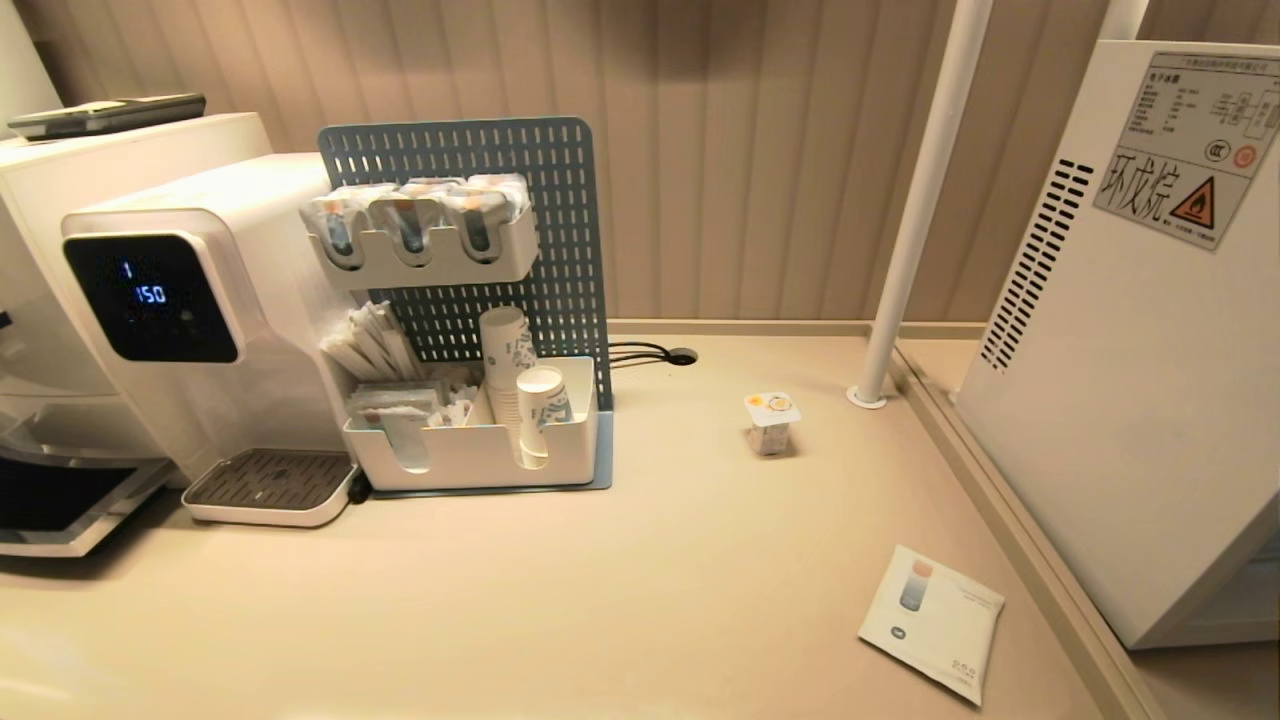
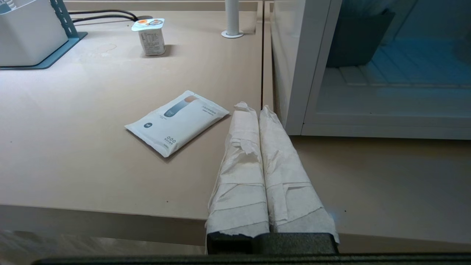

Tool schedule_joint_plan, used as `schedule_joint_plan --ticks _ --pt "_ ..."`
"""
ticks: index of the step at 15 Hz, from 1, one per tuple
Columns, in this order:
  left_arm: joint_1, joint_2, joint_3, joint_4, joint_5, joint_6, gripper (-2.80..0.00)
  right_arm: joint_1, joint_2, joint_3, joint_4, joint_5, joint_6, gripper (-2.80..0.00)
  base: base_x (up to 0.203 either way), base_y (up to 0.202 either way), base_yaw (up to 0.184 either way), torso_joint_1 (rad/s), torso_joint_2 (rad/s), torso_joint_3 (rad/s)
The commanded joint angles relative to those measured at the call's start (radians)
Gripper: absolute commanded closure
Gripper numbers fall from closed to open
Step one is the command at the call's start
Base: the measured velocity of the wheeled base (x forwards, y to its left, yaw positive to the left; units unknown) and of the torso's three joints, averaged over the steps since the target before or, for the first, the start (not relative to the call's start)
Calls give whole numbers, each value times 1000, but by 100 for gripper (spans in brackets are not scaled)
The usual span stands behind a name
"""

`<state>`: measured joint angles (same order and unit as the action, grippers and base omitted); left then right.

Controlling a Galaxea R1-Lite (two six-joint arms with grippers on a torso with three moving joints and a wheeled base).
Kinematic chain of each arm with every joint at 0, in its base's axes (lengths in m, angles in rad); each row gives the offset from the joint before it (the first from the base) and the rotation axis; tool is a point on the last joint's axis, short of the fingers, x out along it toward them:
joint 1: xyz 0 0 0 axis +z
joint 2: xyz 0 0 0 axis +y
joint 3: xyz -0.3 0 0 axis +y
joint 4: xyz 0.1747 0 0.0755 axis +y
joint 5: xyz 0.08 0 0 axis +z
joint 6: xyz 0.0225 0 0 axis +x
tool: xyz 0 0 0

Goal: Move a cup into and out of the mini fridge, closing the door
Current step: Put the yoghurt in the freezer

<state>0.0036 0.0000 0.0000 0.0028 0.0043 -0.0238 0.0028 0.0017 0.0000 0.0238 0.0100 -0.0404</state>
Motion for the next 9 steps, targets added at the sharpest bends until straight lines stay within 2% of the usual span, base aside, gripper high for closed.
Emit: schedule_joint_plan --ticks 1,7,9 --pt "1 2 2 0 0 -1 0 0 1 0 1 1 0 0 0 0 0 0 0 0" --pt "1 2 3 0 0 -2 0 0 1 0 -1 -1 13 0 0 0 0 0 0 0" --pt "0 2 2 0 0 -1 0 0 1 0 -1 -1 13 0 0 0 0 110 -117 15"
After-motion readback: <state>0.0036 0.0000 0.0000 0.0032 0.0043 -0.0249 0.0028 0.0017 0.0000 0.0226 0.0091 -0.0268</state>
